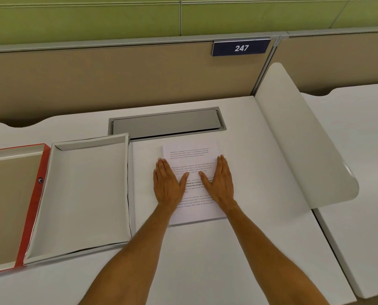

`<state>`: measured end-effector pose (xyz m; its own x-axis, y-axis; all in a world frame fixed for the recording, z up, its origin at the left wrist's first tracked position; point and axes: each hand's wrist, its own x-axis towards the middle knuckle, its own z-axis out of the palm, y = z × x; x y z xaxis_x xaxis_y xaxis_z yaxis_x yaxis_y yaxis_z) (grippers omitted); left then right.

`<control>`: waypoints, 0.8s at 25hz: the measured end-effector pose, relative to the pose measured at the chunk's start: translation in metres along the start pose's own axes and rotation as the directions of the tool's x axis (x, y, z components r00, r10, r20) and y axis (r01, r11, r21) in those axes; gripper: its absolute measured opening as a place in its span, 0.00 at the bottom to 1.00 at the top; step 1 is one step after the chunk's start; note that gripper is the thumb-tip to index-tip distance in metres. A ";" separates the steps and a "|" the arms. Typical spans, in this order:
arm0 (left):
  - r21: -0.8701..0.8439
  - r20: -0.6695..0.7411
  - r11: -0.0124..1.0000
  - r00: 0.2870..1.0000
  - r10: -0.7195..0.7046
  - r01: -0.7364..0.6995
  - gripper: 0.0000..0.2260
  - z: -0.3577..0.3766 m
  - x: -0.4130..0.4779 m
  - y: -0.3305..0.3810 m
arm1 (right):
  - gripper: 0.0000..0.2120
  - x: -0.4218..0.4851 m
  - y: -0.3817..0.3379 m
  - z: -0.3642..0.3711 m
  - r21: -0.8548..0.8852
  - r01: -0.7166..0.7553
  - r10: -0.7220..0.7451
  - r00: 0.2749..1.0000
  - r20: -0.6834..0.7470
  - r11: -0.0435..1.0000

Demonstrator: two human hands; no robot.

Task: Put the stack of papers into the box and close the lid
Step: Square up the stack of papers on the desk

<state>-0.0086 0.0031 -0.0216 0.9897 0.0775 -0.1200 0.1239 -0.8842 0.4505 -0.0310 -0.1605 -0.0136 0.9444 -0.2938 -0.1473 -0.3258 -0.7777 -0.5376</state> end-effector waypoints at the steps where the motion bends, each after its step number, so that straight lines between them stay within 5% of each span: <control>1: -0.028 -0.012 0.998 0.999 -0.050 0.050 0.43 0.000 -0.001 0.003 | 0.45 0.000 -0.001 -0.001 0.047 -0.037 0.037 0.999 -0.013 0.998; 5: -0.070 -0.042 0.952 0.953 -0.300 0.297 0.44 0.000 0.001 0.025 | 0.55 0.005 -0.007 -0.001 0.085 -0.253 0.258 0.964 -0.065 0.964; 8: -0.138 0.017 0.888 0.898 -0.440 0.438 0.41 -0.006 0.008 0.035 | 0.51 0.008 -0.015 -0.001 0.030 -0.377 0.377 0.915 -0.146 0.926; 20: -0.131 0.270 0.793 0.791 -0.548 0.594 0.37 -0.030 0.033 0.040 | 0.49 0.029 -0.019 -0.016 0.005 -0.536 0.534 0.843 0.064 0.844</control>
<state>0.0313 -0.0161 0.0189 0.6960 0.4215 -0.5813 0.6960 -0.5950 0.4020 0.0017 -0.1632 0.0050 0.6248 -0.6274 -0.4647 -0.7807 -0.4965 -0.3793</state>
